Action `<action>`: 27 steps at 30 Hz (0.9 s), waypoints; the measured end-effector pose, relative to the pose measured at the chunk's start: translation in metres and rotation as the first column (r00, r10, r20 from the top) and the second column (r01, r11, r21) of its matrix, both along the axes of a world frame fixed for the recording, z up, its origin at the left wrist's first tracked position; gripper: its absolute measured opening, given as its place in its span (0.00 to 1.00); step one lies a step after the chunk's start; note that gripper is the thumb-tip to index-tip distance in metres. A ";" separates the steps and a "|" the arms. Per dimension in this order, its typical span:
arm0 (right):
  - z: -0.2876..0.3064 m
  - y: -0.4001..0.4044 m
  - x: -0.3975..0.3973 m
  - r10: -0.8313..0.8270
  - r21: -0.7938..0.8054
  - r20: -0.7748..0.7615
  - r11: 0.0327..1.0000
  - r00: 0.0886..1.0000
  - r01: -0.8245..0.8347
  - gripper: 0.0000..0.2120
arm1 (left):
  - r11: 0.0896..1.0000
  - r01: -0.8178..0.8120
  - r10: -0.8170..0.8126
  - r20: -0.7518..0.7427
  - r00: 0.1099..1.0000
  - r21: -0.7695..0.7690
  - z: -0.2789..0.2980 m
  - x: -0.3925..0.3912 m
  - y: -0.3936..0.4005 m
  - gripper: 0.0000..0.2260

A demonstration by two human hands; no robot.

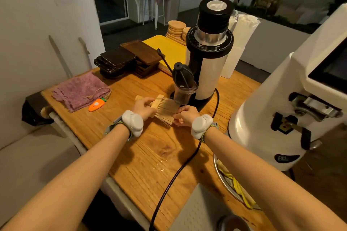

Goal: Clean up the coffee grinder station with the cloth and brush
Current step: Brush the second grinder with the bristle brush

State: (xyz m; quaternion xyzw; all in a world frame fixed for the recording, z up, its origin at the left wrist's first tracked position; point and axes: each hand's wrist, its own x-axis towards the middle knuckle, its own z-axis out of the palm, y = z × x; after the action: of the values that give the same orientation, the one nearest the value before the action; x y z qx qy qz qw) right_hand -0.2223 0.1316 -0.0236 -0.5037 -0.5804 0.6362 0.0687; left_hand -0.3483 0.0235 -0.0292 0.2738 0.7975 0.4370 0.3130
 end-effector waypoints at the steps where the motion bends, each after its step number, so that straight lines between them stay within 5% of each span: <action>1: -0.001 0.004 0.004 -0.026 0.013 0.003 1.000 1.000 0.026 0.13 | 1.000 0.016 -0.016 -0.002 1.000 0.001 0.000 0.004 0.005 0.22; 18: -0.007 0.049 0.058 -0.174 -0.039 -0.033 0.984 0.984 0.172 0.09 | 0.998 0.046 -0.049 0.097 0.994 0.030 -0.001 0.036 0.066 0.24; 27: -0.001 0.042 0.062 -0.142 -0.044 -0.001 0.989 0.990 0.142 0.22 | 1.000 0.014 -0.013 0.143 0.990 -0.004 0.003 0.039 0.053 0.24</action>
State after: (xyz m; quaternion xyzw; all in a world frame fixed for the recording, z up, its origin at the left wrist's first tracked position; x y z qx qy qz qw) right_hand -0.1604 0.1736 -0.0246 -0.5437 -0.5289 0.6433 0.1039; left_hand -0.3092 0.0761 -0.0264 0.2466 0.7724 0.4513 0.3729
